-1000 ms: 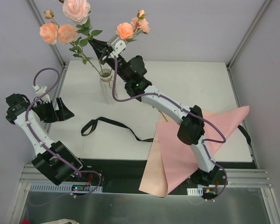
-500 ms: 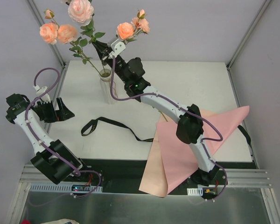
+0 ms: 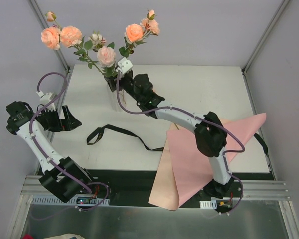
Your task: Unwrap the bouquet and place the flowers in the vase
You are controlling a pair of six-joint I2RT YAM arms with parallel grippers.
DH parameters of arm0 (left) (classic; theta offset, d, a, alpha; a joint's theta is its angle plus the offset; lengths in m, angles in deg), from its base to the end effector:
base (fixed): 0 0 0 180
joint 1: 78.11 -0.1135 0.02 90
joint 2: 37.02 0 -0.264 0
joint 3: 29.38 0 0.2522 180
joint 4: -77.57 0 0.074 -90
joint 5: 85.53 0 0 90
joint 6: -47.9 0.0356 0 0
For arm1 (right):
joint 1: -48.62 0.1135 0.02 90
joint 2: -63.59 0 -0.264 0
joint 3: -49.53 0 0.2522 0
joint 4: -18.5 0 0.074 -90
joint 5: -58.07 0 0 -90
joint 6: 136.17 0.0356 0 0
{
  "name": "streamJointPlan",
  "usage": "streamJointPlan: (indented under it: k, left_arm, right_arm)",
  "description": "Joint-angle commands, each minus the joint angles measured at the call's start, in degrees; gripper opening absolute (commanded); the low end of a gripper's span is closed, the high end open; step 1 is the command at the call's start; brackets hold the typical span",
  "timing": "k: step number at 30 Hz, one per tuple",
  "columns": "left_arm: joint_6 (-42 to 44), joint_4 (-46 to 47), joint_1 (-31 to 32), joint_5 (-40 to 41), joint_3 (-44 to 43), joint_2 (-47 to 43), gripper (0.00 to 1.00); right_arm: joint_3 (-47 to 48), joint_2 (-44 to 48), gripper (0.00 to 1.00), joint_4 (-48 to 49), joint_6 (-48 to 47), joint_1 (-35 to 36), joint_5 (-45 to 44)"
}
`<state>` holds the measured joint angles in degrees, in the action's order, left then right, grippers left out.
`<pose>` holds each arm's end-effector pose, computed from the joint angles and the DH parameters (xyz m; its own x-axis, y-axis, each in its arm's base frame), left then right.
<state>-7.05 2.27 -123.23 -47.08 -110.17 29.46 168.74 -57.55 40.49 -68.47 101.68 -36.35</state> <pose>0.1649 0.1260 0.3338 -0.6043 -0.1008 -0.7903 0.2131 0.9354 -0.2822 0.3096 0.4071 0.3685 0.4766 0.0043 -0.8791 -0.6188 0.7119 -0.3320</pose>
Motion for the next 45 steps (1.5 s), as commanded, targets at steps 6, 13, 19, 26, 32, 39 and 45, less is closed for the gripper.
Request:
streamJointPlan:
  k: [6, 13, 19, 26, 32, 39, 45]
  left_arm:
    - [1.95, -3.76, -1.02, -5.05, -2.67, -0.91, 0.99]
    - [2.39, -4.29, -1.11, -4.96, -2.67, -1.53, 0.99]
    - [2.66, -4.64, -1.11, -5.58, -2.94, -1.26, 0.99]
    - [5.12, -5.70, -1.02, -6.55, -2.76, -1.09, 0.99]
    - [7.76, -7.72, -1.02, -9.09, -2.32, -0.65, 0.99]
    - [7.93, -7.72, -1.02, -9.71, -2.15, 0.67, 0.99]
    - [8.19, -7.72, -1.02, -9.80, -1.79, 0.76, 0.99]
  right_arm:
    - [-27.80, 25.77, 0.82, -2.34, 1.39, 0.03, -4.27]
    - [-29.10, 28.69, 0.81, -20.77, 5.33, -9.35, -1.84]
    - [-16.25, 15.51, 0.73, -49.26, 7.10, -16.66, 3.72]
    - [-9.57, 6.20, 0.72, -59.72, 5.87, -18.78, 3.90]
    - [-4.12, 0.30, 0.73, -63.95, 5.08, -19.84, 6.53]
    - [1.86, -5.94, 0.73, -68.44, 4.29, -20.01, 4.78]
    - [3.98, -9.46, 0.67, -70.55, 5.08, -20.36, 4.95]
